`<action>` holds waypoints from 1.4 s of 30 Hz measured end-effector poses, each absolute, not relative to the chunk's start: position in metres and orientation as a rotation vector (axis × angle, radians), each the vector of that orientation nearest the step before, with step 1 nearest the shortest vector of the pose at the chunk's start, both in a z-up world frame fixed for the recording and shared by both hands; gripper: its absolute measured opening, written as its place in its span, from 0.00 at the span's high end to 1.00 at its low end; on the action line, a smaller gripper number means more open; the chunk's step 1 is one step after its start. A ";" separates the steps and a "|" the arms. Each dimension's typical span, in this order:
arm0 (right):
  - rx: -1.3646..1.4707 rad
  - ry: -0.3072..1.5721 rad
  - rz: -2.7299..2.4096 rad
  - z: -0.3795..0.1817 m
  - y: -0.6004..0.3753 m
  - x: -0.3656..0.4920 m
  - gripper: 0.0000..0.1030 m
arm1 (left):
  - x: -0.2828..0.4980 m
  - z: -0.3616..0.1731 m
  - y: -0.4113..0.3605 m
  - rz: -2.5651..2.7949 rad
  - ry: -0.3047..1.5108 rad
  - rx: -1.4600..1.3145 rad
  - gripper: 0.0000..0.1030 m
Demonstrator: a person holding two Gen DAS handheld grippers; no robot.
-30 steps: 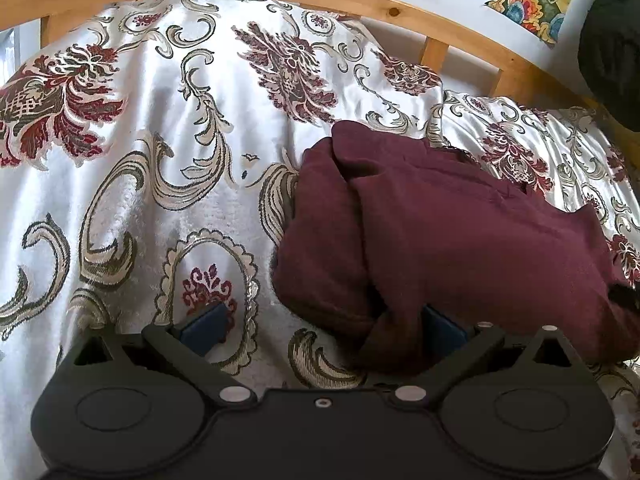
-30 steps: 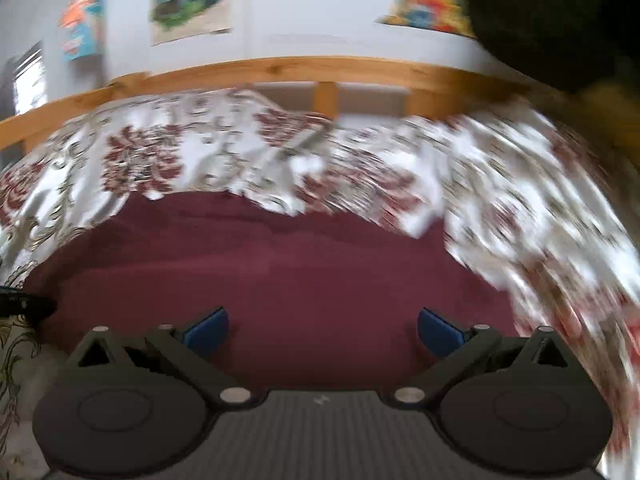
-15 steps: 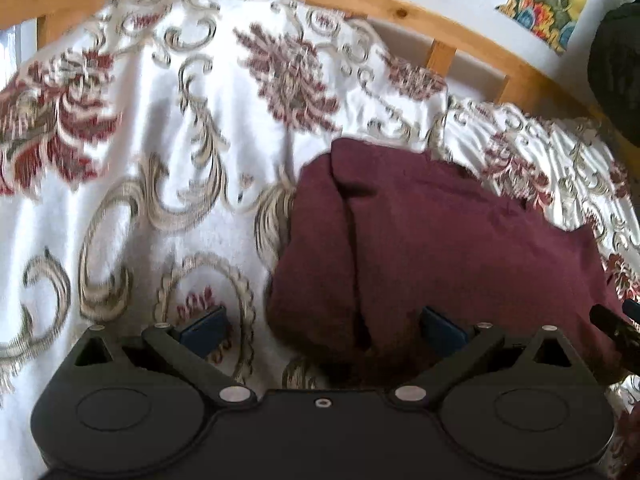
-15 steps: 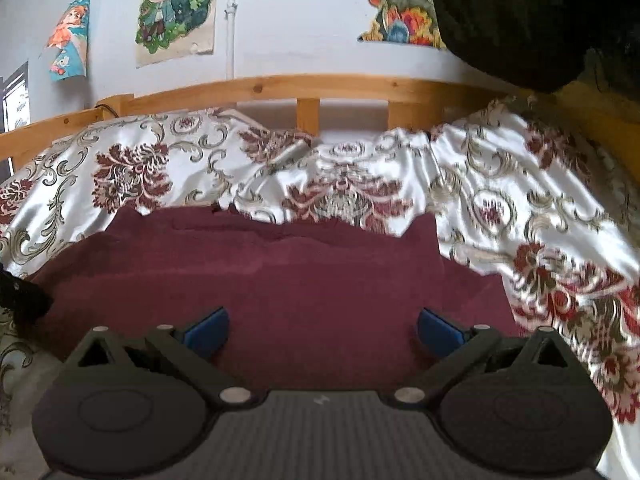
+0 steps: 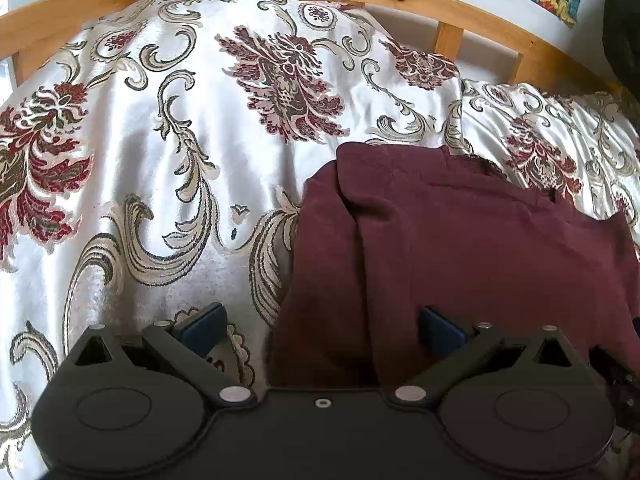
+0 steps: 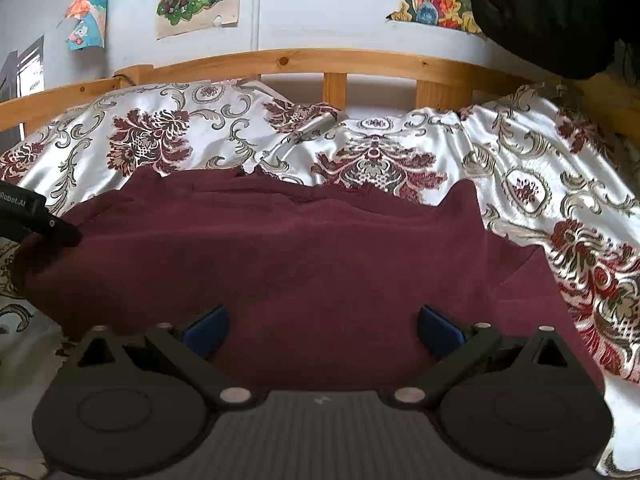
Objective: Fold small clothes
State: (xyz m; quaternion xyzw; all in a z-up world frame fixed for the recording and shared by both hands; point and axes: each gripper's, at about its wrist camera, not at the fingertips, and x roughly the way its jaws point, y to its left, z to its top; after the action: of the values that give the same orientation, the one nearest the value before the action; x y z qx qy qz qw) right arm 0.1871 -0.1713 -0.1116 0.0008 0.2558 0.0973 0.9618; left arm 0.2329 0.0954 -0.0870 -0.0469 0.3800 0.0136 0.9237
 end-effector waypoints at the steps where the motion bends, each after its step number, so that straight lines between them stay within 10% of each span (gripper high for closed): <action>1: 0.005 0.520 0.199 -0.112 -0.172 0.187 0.00 | 0.233 -0.087 0.095 0.028 0.781 -0.088 0.01; 29: 0.002 0.524 0.199 -0.112 -0.174 0.189 0.00 | 0.238 -0.085 0.074 0.021 0.799 0.025 0.03; 42: 0.002 0.525 0.200 -0.112 -0.174 0.190 0.00 | 0.223 -0.078 0.102 -0.034 0.795 -0.145 0.37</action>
State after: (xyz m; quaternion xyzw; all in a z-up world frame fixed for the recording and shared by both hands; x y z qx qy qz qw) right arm 0.1897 -0.1743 -0.1121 0.0008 0.2592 0.0986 0.9608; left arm 0.2228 0.1022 -0.0777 -0.0707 0.3867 -0.0163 0.9194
